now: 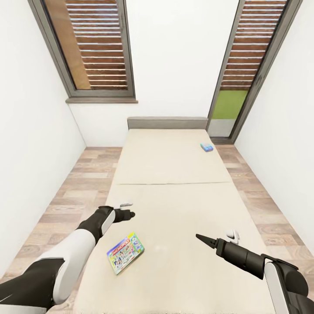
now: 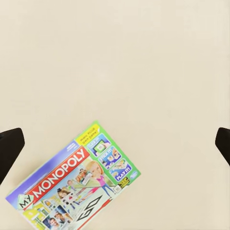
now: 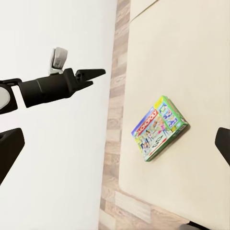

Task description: Put all the toys in the child's room - the three board games (two on the bed and one on the table), the two jigsaw puzzles on the table, and the tennis ball on the table - inside the toy box on the table in the child's room.

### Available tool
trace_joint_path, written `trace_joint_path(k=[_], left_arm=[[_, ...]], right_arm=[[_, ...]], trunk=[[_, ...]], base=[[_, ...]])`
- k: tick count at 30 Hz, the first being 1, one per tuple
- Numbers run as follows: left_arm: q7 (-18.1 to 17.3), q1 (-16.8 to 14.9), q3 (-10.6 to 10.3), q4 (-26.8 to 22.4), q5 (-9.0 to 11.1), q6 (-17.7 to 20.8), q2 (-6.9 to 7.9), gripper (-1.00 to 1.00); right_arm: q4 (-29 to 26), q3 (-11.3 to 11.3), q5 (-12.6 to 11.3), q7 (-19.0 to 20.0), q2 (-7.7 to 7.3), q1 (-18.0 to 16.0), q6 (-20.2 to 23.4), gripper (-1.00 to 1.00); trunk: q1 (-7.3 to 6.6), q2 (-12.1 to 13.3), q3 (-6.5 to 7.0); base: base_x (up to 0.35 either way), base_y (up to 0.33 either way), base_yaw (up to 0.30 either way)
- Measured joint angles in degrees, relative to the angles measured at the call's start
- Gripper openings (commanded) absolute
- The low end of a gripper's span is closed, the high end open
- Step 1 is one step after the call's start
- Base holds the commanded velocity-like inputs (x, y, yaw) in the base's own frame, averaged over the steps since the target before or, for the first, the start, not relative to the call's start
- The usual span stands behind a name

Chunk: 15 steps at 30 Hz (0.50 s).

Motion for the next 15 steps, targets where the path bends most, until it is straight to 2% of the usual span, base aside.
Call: trace_joint_path(k=[15], left_arm=[[0.1,-1.3,0.0,0.0,0.0,1.4,-0.35,1.00]], right_arm=[[0.0,0.0,0.0,0.0,-0.01,0.0,0.0,1.00]], trunk=[[0.00,0.0,-1.40]], base=[[0.000,0.000,0.000]])
